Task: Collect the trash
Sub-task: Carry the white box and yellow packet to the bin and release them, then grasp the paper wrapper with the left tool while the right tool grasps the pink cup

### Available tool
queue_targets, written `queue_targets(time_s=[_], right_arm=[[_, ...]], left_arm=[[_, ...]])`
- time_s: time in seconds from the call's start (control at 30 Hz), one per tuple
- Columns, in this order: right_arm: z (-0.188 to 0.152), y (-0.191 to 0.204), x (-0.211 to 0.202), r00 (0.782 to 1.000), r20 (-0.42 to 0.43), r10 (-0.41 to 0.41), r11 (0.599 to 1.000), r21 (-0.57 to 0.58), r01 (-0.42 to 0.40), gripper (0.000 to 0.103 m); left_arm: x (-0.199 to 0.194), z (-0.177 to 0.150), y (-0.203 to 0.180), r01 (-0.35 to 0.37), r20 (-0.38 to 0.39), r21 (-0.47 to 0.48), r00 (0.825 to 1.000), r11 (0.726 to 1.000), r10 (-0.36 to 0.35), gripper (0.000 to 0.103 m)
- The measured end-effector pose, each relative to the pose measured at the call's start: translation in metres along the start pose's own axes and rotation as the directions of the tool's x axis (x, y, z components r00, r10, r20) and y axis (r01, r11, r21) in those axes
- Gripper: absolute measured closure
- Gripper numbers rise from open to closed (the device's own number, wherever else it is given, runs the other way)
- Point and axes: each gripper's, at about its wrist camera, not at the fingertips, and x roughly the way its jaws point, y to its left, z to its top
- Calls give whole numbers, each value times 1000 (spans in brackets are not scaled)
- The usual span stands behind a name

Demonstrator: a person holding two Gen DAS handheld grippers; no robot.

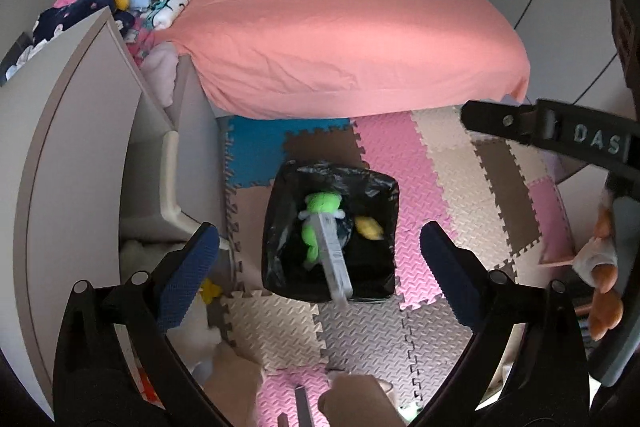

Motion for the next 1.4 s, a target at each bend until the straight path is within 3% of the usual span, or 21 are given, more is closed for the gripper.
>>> queue_targets(time_s=[0.33,0.53,0.8,0.97,1.0,1.1,1.17,1.23,1.3,1.4], right_arm=[[0,30,-1,1000,8,14,999,-49,-14,44],[-2,65,-13,999,27,32,995,-101,-29,37],[-10,144,-25,995,33,97,977,-195,-89,16],[-18,197,-18,988,1,153,961,-231,-149,7],[-20,206,-16,987,-6,160,958,-239,-157,3],[-28,245,-8,978,-28,206,939,-276,-205,3],[-33,268,-4,972,-26,233,925,-301,-230,3],[-39,292,-2,963,-18,268,904,-341,-258,3],[-45,317,-2,955,-13,297,876,-394,-278,3],[-51,346,0,947,-35,320,843,-447,-301,3]], left_arm=[[-6,0,33,-27,9,-76,1000,997,28,6],[-29,-4,57,-53,46,-105,997,993,58,6],[-78,-26,124,-128,83,-200,986,971,147,6],[-111,-51,180,-202,85,-285,968,937,235,6],[-117,-56,190,-215,84,-304,964,928,251,6],[-136,-73,229,-260,62,-381,950,887,305,6],[-147,-87,256,-296,36,-443,937,846,347,6],[-156,-99,282,-329,9,-502,923,800,384,6],[-165,-116,312,-355,-28,-575,909,737,417,6],[-177,-137,349,-356,-57,-664,901,657,430,6]])
